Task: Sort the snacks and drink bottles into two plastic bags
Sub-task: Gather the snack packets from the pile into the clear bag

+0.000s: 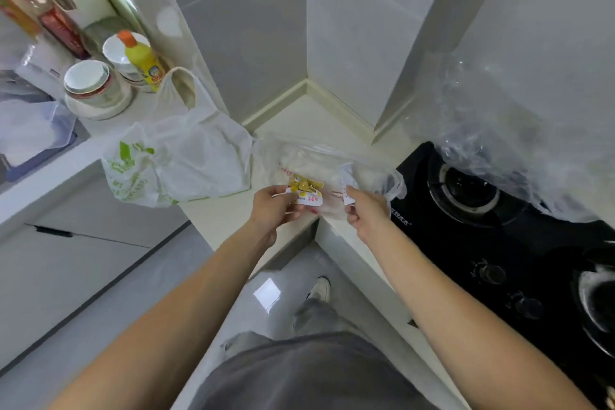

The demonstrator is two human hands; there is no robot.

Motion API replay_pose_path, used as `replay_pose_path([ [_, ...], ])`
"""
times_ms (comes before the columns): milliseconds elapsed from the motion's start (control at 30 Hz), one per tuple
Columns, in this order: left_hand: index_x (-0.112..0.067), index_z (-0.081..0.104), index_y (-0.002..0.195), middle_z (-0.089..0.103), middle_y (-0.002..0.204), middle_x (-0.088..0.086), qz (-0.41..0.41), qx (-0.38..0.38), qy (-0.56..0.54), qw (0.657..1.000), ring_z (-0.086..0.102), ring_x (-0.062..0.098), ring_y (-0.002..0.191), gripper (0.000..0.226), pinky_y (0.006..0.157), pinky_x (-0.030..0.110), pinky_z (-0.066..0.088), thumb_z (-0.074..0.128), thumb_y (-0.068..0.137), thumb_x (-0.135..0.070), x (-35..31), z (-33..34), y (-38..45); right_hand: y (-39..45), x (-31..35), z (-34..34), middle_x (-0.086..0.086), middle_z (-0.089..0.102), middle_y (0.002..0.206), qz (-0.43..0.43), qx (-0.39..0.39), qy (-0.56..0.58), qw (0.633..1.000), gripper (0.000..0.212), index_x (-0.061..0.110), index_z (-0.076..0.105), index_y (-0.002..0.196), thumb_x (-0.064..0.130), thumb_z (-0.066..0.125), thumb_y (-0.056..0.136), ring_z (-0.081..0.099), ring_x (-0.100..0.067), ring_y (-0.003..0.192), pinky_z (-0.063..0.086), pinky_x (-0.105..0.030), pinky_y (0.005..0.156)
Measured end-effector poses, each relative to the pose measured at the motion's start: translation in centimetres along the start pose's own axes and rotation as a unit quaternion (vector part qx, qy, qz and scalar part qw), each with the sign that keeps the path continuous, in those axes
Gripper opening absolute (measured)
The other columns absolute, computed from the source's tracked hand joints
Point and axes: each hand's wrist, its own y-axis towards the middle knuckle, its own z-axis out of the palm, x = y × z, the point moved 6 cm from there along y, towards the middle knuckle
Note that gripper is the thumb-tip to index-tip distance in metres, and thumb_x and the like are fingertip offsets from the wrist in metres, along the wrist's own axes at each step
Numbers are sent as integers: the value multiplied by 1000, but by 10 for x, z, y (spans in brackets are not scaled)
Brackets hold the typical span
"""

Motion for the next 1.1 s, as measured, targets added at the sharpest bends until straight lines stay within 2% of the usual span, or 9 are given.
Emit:
replay_pose_path([
  [167,2,65,105,74,83,14,-13,10,40,999,70,16,54,13,50,25,55,65,93,4,-14,37,59,36,8,5,-10,60,78,20,-44,21,999,12,3,61,108,6,67,97,54,-14,53,43,-18,40],
  [333,-1,70,104,77,95,21,-28,66,109,991,71,26,69,24,74,42,61,68,85,13,-9,61,98,48,6,14,-11,64,92,25,-59,66,996,11,5,56,106,-4,55,100,67,-22,71,61,-27,58],
  [467,-12,70,114,76,101,6,23,80,220,972,74,24,85,26,80,41,63,64,91,0,-18,59,102,38,4,17,-11,61,100,19,-66,100,993,20,6,52,110,-10,49,99,71,-30,88,62,-37,82],
  [600,-18,66,116,68,96,-6,110,109,312,937,70,20,81,23,82,41,61,62,95,-10,-46,44,80,20,4,13,-13,61,104,-52,-134,32,989,14,8,57,90,-5,54,95,75,-26,82,64,-39,80],
  [667,-17,66,123,66,103,-3,183,128,374,900,66,22,93,26,85,31,52,59,98,-13,-58,37,68,5,11,12,-11,62,109,-138,-175,-123,967,10,10,62,100,5,57,93,74,-25,86,63,-48,84],
  [767,-20,59,131,61,127,3,275,169,482,814,61,25,112,34,86,35,50,55,98,-22,-66,30,54,-31,19,21,-9,61,128,-280,-204,-418,840,35,9,59,130,18,61,97,62,-28,111,56,-45,87],
  [867,-21,50,141,54,130,3,356,185,590,701,49,26,122,45,86,41,50,52,98,-31,-69,28,41,-60,9,26,-11,57,131,-346,-203,-540,740,43,8,56,135,24,64,95,55,-32,119,56,-45,83],
  [1000,-20,45,149,49,146,7,448,187,671,560,44,31,131,58,95,46,45,44,96,-44,-67,38,14,-90,-13,1,-6,56,138,-335,-245,-580,700,49,13,57,136,35,63,92,51,-28,123,54,-45,88],
  [1100,-21,39,154,42,156,7,491,200,684,501,34,30,144,63,106,49,40,38,98,-50,-54,59,-14,-120,-32,-34,-5,50,151,-320,-283,-579,695,55,17,52,145,39,59,95,46,-27,134,48,-43,101],
])
